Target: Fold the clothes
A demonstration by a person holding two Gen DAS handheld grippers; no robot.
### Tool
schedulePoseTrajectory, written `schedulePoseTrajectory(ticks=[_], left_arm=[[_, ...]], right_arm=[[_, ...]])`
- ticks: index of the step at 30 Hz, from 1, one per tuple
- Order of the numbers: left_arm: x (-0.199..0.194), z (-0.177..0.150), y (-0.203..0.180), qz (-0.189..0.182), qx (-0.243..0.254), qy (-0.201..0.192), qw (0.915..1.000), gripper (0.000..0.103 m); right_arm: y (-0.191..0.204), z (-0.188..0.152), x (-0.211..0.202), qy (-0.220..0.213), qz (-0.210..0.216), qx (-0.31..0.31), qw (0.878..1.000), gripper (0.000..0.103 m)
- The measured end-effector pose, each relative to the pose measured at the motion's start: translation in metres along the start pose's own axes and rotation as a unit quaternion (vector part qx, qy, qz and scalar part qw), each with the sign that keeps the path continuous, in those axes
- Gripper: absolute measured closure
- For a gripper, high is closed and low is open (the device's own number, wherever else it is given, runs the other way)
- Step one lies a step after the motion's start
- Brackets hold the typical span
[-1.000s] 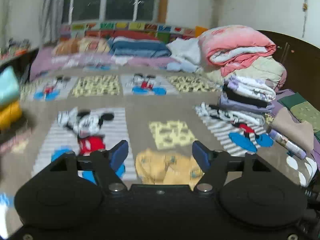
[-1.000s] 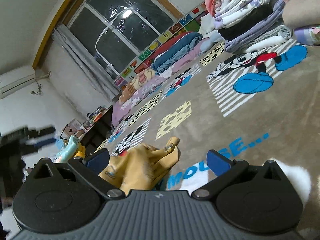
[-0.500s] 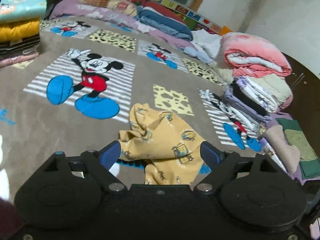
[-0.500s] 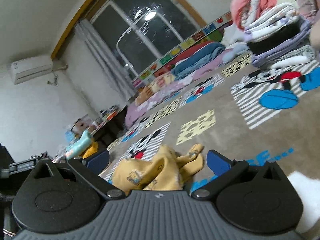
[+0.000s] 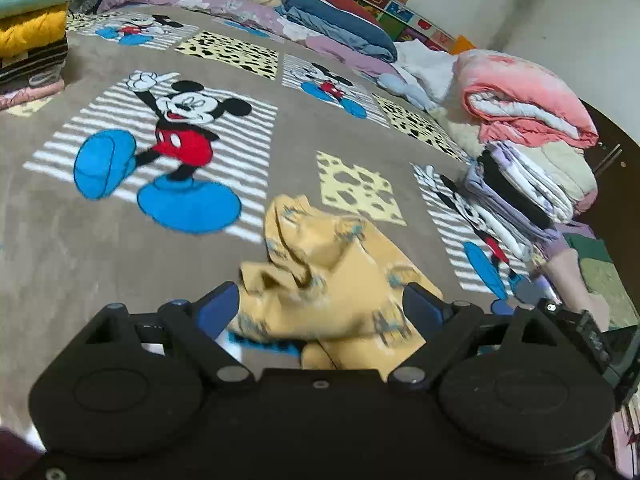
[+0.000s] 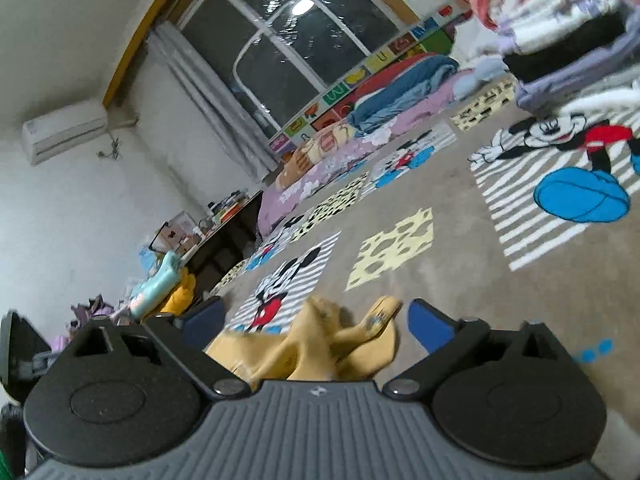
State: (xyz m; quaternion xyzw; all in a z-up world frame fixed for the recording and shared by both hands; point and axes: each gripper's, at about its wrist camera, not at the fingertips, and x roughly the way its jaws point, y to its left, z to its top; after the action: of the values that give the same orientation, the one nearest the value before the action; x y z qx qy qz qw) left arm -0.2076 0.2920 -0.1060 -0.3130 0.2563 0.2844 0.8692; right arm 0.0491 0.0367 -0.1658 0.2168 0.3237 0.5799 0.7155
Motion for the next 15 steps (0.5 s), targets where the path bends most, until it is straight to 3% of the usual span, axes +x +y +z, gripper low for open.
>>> schedulePoseTrajectory(ticks=[3,8,13,15], left_arm=[[0.014,0.014,0.002,0.002,0.012,0.001,0.9999,0.014],[0.039,0.035,0.006,0.006,0.046,0.005,0.9989,0.016],[0.07,0.052,0.017,0.014,0.072,0.021,0.9971,0.028],[0.084,0.058,0.023,0.021,0.078,0.03,0.9962,0.028]], right_arm=[[-0.018,0.005,0.022,0.009,-0.006,0.02,1.0,0.025],[-0.019,0.008,0.061,0.045,-0.009,-0.011,0.999,0.029],[-0.026,0.01,0.091,0.08,-0.022,-0.033,0.996,0.029],[-0.027,0.009,0.101,0.094,-0.022,-0.039,0.995,0.029]])
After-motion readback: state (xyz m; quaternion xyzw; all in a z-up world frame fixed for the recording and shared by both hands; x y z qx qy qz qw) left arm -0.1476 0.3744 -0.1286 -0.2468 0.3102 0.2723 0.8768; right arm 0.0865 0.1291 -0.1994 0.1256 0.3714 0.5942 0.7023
